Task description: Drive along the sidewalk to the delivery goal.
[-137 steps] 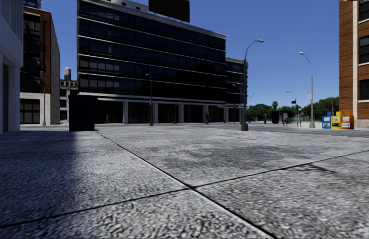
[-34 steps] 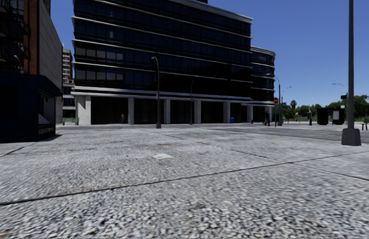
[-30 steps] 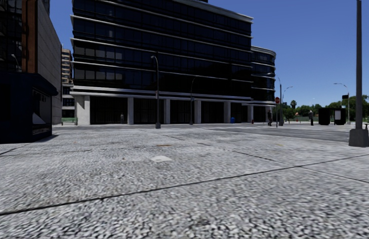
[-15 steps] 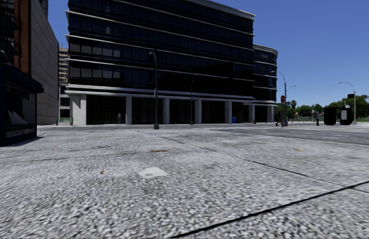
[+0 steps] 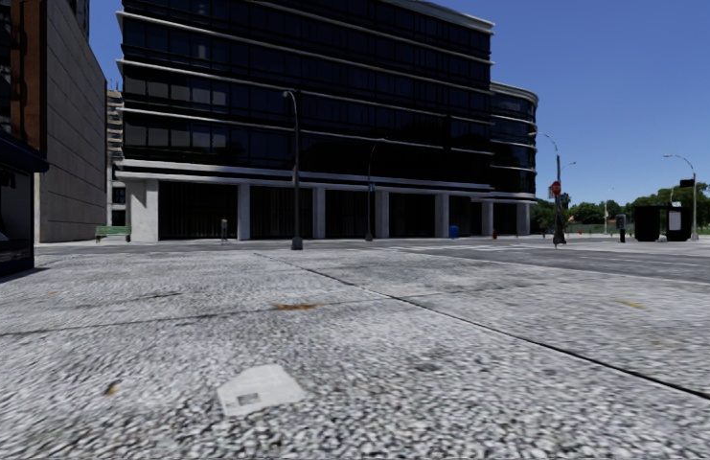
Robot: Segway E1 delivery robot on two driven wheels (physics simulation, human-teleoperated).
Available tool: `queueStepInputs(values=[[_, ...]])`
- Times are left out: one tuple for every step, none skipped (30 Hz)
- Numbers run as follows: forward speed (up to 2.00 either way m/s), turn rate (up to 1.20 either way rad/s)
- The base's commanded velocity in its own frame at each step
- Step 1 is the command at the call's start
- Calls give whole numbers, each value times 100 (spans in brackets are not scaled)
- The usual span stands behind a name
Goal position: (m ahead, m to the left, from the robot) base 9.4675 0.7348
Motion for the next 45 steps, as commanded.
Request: queueStepInputs(values=[[200,0],[200,0],[200,0],[200,0],[200,0],[200,0],[200,0],[200,4],[200,5],[200,9],[200,16],[200,16],[200,20],[200,23],[200,26],[200,26],[200,27],[200,27],[200,27],[200,27],[200,27],[200,27],[200,27],[200,27],[200,27],[200,27],[200,27],[200,27],[200,27],[200,27],[200,27],[200,27],[200,27],[200,27],[200,27],[200,27],[200,27],[200,27],[200,27],[200,27],[200,27],[200,27],[200,27],[200,27],[200,27]])
